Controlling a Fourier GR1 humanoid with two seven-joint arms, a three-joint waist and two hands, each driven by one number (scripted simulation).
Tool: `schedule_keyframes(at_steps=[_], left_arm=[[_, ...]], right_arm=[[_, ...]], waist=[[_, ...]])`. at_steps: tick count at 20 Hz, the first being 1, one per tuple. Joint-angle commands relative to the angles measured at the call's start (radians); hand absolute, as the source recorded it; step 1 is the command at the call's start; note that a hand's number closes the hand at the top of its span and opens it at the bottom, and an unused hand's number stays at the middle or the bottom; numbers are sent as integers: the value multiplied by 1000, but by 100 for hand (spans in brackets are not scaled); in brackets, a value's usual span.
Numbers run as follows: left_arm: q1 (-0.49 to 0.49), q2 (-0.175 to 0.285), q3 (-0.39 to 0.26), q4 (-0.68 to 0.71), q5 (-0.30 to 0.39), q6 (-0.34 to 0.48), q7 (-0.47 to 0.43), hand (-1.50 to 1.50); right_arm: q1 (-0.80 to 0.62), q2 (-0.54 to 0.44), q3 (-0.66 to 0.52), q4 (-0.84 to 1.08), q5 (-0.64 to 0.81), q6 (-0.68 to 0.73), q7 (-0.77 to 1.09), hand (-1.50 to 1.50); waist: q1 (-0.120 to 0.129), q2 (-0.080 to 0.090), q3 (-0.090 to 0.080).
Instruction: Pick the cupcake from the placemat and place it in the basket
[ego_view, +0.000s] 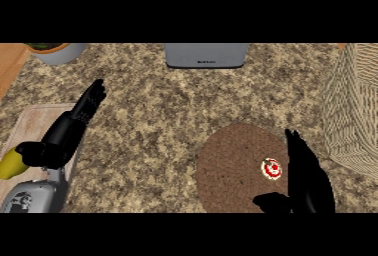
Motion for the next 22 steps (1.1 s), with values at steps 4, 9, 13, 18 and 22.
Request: schedule_keyframes(at_steps=[4,9,13,18,22], left_arm=[[-2,-38,-5,25,-42,6,-2,0],[-9,-52,-9,-38,-49,9,44,0],[-4,-11,51,45,-14,-51,-43,0],[-19,-38,37,109,-70,-19,-94,0],[52,-50,2,-96,-57,-32,39,0]], right_arm=[[-58,45,-13,129,32,-54,-8,-150],[-15,2,-63,126,-22,-17,-47,-150],[-48,10,-92,285,-4,-96,-96,-150],[-54,-15,-128,199,-73,19,-85,-150],[-18,28,-90,263,-72,-46,-117,-150]], waist=[[0,0,0],[-1,0,0],[0,1,0],[-2,0,0],[2,-1,0]])
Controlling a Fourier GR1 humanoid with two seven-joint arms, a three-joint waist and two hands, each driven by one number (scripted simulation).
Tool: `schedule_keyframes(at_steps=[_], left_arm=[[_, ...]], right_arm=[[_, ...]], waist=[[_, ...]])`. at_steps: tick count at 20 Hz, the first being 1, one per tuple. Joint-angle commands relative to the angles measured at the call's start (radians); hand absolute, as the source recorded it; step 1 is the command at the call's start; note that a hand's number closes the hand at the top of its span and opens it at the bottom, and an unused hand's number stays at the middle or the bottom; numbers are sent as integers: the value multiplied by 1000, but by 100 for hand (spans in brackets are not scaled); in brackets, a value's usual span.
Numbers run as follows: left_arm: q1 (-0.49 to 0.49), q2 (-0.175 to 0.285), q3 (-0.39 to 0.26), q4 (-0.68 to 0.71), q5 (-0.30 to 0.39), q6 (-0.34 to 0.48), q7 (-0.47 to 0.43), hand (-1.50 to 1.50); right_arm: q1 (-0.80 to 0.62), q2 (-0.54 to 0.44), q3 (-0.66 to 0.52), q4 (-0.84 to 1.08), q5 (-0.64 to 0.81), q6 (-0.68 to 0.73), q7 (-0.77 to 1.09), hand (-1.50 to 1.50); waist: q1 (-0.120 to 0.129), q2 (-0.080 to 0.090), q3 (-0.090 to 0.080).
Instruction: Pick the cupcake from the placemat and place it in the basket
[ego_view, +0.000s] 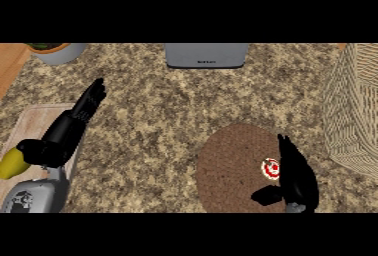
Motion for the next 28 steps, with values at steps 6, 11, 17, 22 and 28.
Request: schedule_keyframes(at_steps=[6,11,17,22,28], left_arm=[[-11,-10,15,-30,-4,2,23,0],[11,30,59,10,37,-59,-19,0],[17,-19,9,-32,-6,-12,17,0],[71,-20,11,-6,-33,-7,-59,0],[25,-10,33,22,-10,-24,-35,0]], right_arm=[[-89,8,-6,160,-16,31,-51,150],[16,-36,73,103,43,32,-88,150],[74,-143,193,42,64,58,-273,150],[169,-254,220,-95,74,31,-390,150],[273,-256,177,-218,-15,-49,-467,150]], waist=[[2,0,0],[-1,0,0],[-4,-2,0],[-5,-1,0],[-9,-1,0]])
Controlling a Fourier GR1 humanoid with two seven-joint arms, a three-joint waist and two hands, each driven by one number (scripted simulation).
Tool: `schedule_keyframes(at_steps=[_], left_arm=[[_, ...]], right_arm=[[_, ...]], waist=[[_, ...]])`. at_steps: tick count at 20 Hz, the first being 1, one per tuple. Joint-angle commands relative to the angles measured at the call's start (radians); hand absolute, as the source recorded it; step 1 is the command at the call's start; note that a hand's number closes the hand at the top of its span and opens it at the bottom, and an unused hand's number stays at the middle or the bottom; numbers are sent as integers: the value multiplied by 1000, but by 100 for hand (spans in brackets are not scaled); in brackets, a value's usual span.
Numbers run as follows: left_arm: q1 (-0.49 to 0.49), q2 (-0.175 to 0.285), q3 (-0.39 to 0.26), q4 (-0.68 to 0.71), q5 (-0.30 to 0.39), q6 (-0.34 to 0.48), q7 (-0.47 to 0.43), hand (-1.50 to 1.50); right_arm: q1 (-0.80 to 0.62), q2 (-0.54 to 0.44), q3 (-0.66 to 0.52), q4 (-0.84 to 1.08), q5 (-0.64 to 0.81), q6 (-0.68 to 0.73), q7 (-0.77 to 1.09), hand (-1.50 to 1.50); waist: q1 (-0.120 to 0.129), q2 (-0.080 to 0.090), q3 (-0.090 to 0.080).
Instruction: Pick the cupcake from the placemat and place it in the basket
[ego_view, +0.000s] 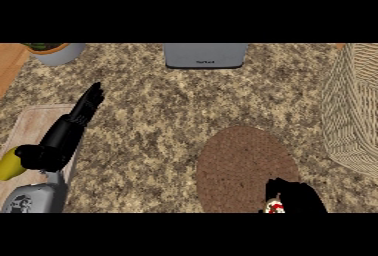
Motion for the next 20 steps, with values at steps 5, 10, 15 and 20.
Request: schedule_keyframes(at_steps=[5,10,15,20], left_arm=[[-35,-12,-2,23,-11,16,1,0],[16,16,17,-14,11,-12,0,0],[15,3,8,-6,11,-12,5,0],[-10,-13,-5,1,-11,10,8,0]], right_arm=[[95,99,4,-260,-209,-60,-69,150],[174,104,-24,-605,-337,-68,-66,150],[270,89,-64,-804,-383,-46,23,150],[131,88,-173,-840,-407,17,152,150]], waist=[[-12,-1,1],[-17,-7,0],[-11,-2,0],[-6,2,-1]])
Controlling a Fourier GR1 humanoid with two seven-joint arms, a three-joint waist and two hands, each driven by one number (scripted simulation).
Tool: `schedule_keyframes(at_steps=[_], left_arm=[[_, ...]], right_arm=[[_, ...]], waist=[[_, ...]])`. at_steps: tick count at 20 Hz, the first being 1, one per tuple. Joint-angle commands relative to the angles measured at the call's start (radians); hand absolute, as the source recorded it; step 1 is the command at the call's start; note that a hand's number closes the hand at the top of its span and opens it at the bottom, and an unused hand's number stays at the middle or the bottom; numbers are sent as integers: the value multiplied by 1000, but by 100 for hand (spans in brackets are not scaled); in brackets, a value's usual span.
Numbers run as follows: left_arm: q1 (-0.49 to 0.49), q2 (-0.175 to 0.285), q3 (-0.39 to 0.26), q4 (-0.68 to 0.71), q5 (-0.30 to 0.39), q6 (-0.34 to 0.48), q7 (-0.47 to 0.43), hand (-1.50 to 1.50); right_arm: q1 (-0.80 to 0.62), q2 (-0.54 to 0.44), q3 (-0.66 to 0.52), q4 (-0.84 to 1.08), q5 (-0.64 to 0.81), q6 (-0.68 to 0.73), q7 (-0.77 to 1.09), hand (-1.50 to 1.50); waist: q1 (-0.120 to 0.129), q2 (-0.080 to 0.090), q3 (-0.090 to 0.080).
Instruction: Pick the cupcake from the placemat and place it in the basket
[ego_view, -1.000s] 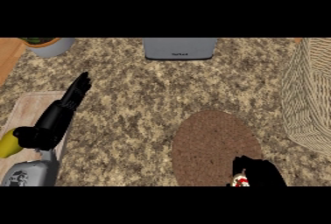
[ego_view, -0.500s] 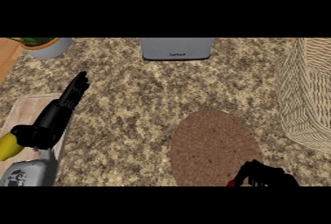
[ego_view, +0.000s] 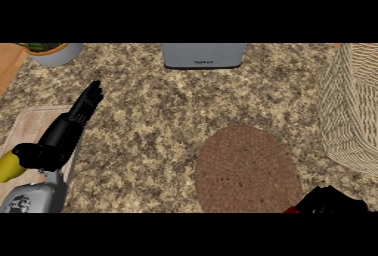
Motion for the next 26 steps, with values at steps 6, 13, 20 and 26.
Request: schedule_keyframes(at_steps=[6,13,20,26], left_arm=[[-4,8,1,-1,3,-15,-11,0],[0,1,1,-3,15,-23,3,0],[-46,15,11,26,2,-22,2,0],[22,-23,-18,-53,-8,0,18,0]], right_arm=[[-276,-55,-276,-185,-119,179,324,150],[-631,-110,-533,47,-195,221,429,150],[-851,-166,-678,261,-211,135,440,150],[-854,-289,-810,538,-264,108,241,150]], waist=[[16,5,-1],[20,4,0],[18,4,1],[20,4,1]])
